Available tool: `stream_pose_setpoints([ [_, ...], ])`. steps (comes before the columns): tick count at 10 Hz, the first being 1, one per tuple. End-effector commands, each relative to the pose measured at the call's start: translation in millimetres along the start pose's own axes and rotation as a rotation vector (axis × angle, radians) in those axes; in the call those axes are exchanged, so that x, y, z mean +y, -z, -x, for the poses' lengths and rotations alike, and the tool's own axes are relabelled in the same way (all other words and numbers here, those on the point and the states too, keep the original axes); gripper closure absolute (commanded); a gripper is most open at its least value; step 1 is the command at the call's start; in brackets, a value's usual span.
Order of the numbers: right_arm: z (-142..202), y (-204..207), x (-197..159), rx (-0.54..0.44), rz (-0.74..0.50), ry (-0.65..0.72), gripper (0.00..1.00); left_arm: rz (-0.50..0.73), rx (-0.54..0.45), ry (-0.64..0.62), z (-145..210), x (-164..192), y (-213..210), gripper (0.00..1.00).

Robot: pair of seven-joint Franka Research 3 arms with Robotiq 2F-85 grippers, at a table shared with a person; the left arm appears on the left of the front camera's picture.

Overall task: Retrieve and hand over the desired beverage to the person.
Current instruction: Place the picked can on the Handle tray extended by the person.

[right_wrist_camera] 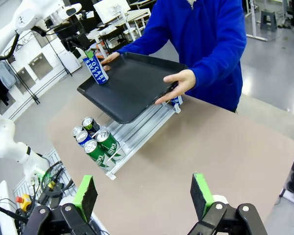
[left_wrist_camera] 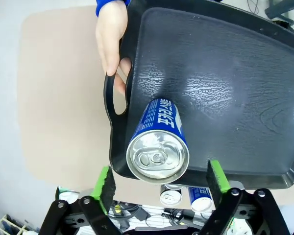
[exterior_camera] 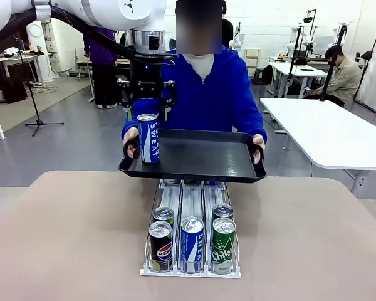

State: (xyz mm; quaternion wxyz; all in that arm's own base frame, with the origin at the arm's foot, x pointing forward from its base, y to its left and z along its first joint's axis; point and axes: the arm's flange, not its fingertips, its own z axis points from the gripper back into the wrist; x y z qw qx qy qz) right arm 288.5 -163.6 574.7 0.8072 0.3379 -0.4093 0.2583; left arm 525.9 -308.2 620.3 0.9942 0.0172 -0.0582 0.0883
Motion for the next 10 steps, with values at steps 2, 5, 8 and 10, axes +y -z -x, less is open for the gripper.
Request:
stream_pose_setpoints([
  [2, -2.5, 1.4, -3.0, -0.031, -0.020, -0.018, 0.00, -0.005, 0.015, 0.024, 0.3, 3.3, -1.3, 0.00],
  [5, -2.5, 1.4, -3.0, -0.031, -0.020, -0.018, 0.00, -0.017, -0.018, 0.125, 52.5, 15.8, -34.9, 0.00],
  [8, -2.5, 1.4, -3.0, -0.031, -0.020, -0.018, 0.00, 0.036, -0.078, 0.325, 144.0, 64.4, -67.8, 0.00],
  [10, -2.5, 1.4, -3.0, -0.031, -0.020, -0.018, 0.00, 0.101, -0.099, 0.409, 178.3, 101.4, -71.4, 0.00],
])
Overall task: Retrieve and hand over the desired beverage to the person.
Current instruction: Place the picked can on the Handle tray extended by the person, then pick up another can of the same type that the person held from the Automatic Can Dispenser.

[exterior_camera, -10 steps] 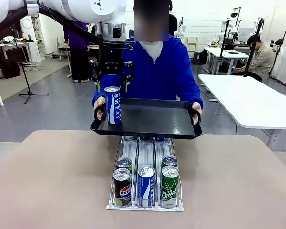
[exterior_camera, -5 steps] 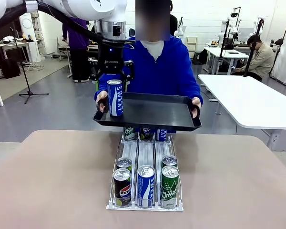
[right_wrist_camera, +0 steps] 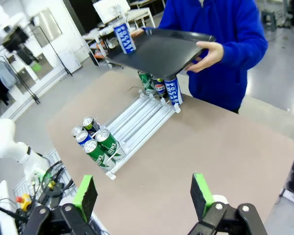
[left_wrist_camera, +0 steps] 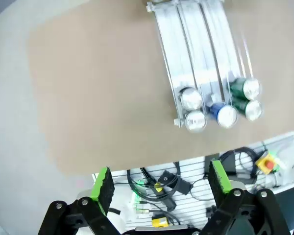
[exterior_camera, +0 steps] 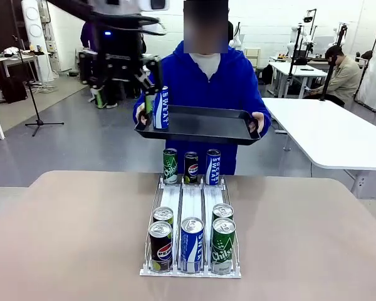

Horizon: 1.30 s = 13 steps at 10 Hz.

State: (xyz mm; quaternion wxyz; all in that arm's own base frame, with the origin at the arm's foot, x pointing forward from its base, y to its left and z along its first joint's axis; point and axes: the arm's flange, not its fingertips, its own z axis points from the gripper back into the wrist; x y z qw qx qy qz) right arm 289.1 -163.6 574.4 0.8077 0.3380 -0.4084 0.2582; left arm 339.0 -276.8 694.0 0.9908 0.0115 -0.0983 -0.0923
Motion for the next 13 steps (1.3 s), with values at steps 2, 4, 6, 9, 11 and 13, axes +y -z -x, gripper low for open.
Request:
stream_pose_setpoints([
  [2, -2.4, 1.0, -2.5, -0.033, -0.020, -0.019, 0.00, 0.121, -0.050, 0.092, 52.3, 51.6, 18.4, 0.00],
  [4, -2.4, 1.0, -2.5, -0.033, -0.020, -0.019, 0.00, 0.150, -0.060, 0.100, 64.6, 69.6, 15.4, 0.00],
  [6, -2.4, 1.0, -2.5, -0.033, -0.020, -0.019, 0.00, 0.111, -0.050, 0.089, 63.0, 61.2, 7.7, 0.00],
  [9, -2.4, 1.0, -2.5, -0.033, -0.020, -0.019, 0.00, 0.111, -0.050, 0.089, 63.0, 61.2, 7.7, 0.00],
  [11, -2.4, 1.0, -2.5, -0.033, -0.020, -0.019, 0.00, 0.111, -0.050, 0.089, 63.0, 61.2, 7.7, 0.00],
  [13, -2.4, 1.0, -2.5, -0.033, -0.020, -0.019, 0.00, 0.111, -0.050, 0.089, 63.0, 61.2, 7.7, 0.00],
])
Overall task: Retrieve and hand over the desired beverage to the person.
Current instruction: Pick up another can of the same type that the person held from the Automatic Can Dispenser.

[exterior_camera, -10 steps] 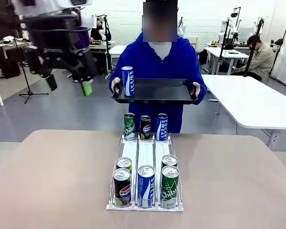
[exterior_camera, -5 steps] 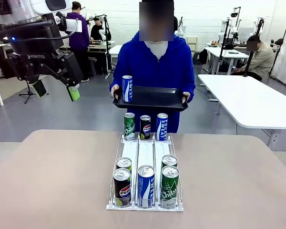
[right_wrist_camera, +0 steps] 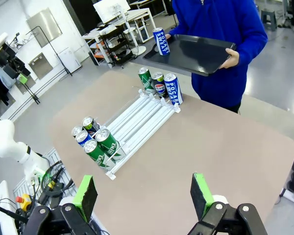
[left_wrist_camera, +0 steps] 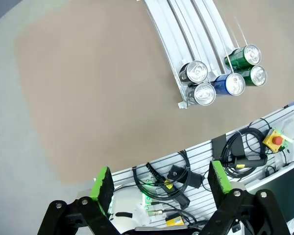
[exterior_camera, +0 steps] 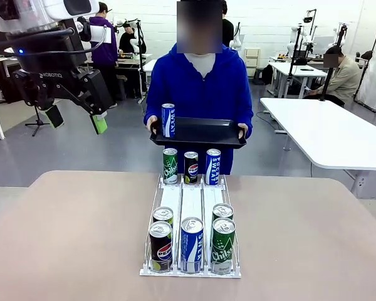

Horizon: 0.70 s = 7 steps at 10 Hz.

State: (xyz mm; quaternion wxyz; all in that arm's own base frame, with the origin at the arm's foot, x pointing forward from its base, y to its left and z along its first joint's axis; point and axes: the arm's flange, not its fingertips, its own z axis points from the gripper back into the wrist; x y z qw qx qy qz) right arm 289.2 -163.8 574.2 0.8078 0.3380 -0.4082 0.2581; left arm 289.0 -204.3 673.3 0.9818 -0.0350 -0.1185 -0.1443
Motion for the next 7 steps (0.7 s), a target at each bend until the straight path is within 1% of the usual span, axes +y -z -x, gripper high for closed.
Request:
stream_pose_setpoints([
  [1, -2.5, 1.0, -2.3, -0.033, -0.020, -0.019, 0.00, 0.000, 0.000, 0.001, 0.2, -0.4, 0.0, 0.00],
  [2, -2.5, 1.0, -2.3, -0.033, -0.020, -0.019, 0.00, 0.130, -0.054, 0.162, 7.3, 27.2, -15.7, 0.00],
  [3, -2.5, 1.0, -2.3, -0.033, -0.020, -0.019, 0.00, 0.227, -0.101, 0.210, 13.2, 62.3, -23.7, 0.00],
  [4, -2.5, 1.0, -2.3, -0.033, -0.020, -0.019, 0.00, 0.299, -0.140, 0.220, 19.4, 95.8, -24.1, 0.00],
  [5, -2.5, 1.0, -2.3, -0.033, -0.020, -0.019, 0.00, 0.343, -0.179, 0.195, 21.5, 128.0, -24.4, 0.00],
  [6, -2.5, 1.0, -2.3, -0.033, -0.020, -0.019, 0.00, 0.398, -0.235, 0.191, 30.0, 155.5, -23.3, 0.00],
  [7, -2.5, 1.0, -2.3, -0.033, -0.020, -0.019, 0.00, 0.423, -0.304, 0.191, 40.6, 183.2, -20.1, 0.00],
])
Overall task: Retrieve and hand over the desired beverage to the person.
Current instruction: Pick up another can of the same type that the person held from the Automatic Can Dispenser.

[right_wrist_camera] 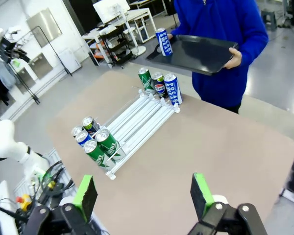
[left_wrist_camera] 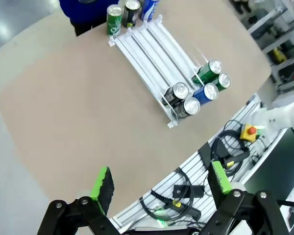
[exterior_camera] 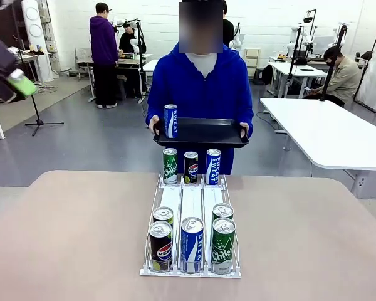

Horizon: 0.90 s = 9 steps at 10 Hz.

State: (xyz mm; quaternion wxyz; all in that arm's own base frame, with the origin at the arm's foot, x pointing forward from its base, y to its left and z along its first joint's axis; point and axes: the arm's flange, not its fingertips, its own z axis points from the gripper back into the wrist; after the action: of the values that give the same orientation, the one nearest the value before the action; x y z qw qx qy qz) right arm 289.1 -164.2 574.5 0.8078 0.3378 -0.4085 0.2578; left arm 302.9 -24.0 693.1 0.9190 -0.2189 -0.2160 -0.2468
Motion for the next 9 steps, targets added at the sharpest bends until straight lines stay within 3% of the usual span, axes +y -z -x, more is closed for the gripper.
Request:
stream_pose_setpoints([
  [1, -2.4, 1.5, -2.1, -0.033, -0.021, -0.019, 0.00, 0.084, -0.094, 0.012, 28.3, 28.4, 3.4, 0.00],
  [3, -2.4, 1.5, -2.1, -0.033, -0.021, -0.019, 0.00, 0.091, -0.207, 0.007, 56.8, 54.1, -8.1, 0.00],
  [5, -2.4, 1.5, -2.1, -0.033, -0.021, -0.019, 0.00, 0.094, -0.289, 0.022, 78.3, 57.7, -24.1, 0.00],
  [9, -2.4, 1.5, -2.1, -0.033, -0.021, -0.019, 0.00, 0.088, -0.264, -0.005, 76.1, 59.3, -34.3, 0.00],
])
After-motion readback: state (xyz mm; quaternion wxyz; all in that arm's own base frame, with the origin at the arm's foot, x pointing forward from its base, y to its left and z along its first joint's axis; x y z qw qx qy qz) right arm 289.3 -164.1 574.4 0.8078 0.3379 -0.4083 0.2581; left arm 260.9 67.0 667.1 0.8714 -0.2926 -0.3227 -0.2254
